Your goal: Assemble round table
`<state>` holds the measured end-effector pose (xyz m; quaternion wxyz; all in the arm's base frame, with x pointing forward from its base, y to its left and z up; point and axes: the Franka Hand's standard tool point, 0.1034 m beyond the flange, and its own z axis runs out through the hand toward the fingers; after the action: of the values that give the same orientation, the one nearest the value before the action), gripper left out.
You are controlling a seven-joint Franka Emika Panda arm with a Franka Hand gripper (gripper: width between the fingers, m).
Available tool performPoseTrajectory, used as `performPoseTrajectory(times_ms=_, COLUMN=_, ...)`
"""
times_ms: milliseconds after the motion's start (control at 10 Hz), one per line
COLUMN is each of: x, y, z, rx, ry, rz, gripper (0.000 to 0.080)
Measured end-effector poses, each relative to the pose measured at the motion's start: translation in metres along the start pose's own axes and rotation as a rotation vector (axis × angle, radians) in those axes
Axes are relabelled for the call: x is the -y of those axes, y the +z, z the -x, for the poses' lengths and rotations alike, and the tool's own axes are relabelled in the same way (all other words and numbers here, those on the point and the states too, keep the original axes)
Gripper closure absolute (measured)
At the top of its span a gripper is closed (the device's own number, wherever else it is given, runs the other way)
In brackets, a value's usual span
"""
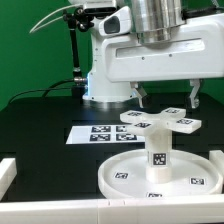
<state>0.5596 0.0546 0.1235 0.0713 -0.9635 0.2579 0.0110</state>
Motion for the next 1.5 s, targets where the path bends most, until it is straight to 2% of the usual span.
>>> performPoseTrajectory(times_ms=500, x=-0.002, y=0.001, z=-0.001, rx=-0.003, ry=-0.382, rz=0.008, gripper=0.0151)
performPoseTrajectory(times_ms=700, x=-0.003, y=-0.001, z=-0.004, rx=-0.005, ry=-0.675, rz=0.050, gripper=0.0151)
performPoseTrajectory(times_ms=900, x=0.001, y=-0.003, z=-0.007, rx=0.010, ry=-0.901, rz=0.080, gripper=0.0151)
performPoseTrajectory(times_ms=1400, x=-0.005, y=-0.002, z=-0.010, rx=0.020, ry=-1.161, rz=0.084, gripper=0.0151)
performPoseTrajectory(times_ms=1500, x=-0.008, y=-0.002, z=-0.012, rx=0.029, ry=-1.338, rz=0.091, gripper=0.0151)
